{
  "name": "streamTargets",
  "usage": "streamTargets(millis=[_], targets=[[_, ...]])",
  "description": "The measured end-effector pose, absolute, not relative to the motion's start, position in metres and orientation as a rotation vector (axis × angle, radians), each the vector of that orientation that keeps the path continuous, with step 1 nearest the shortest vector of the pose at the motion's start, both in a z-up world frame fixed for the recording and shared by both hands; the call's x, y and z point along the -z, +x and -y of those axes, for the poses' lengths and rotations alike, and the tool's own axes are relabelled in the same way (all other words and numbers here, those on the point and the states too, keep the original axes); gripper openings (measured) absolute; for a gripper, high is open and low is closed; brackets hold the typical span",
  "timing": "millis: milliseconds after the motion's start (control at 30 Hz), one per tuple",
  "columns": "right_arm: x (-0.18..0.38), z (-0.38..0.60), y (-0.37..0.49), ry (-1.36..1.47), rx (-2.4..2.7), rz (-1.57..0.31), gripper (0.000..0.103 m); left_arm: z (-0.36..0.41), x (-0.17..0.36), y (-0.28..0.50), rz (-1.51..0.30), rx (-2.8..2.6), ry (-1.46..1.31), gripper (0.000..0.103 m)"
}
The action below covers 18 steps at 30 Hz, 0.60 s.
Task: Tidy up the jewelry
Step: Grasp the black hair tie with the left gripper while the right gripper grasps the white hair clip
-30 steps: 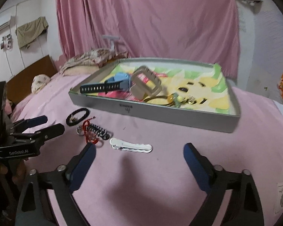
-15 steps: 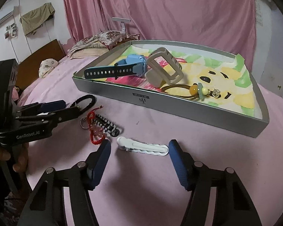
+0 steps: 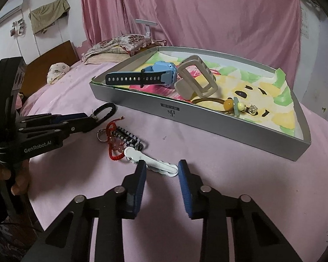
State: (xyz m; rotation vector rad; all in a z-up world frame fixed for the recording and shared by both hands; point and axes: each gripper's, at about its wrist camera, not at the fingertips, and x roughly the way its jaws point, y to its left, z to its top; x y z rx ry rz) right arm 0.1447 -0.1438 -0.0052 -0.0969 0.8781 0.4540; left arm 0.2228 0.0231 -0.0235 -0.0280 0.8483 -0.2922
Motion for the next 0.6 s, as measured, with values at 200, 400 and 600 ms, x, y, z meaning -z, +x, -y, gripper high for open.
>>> streamTargets(millis=[200,400,600], targets=[[0.005,0.143,0.14,-0.113,-0.472,-0.878,0.01,-0.021,0.022,0.211,-0.856,0.278,-0.06,0.009],[0.005,0.142,0.133,-0.125,-0.502,-0.887,0.007,-0.021,0.021,0.201,-0.859,0.255,-0.118,0.005],[0.005,0.137,0.131,-0.135,-0.532,-0.894,0.01,-0.018,0.018,0.194,-0.86,0.255,-0.12,0.005]])
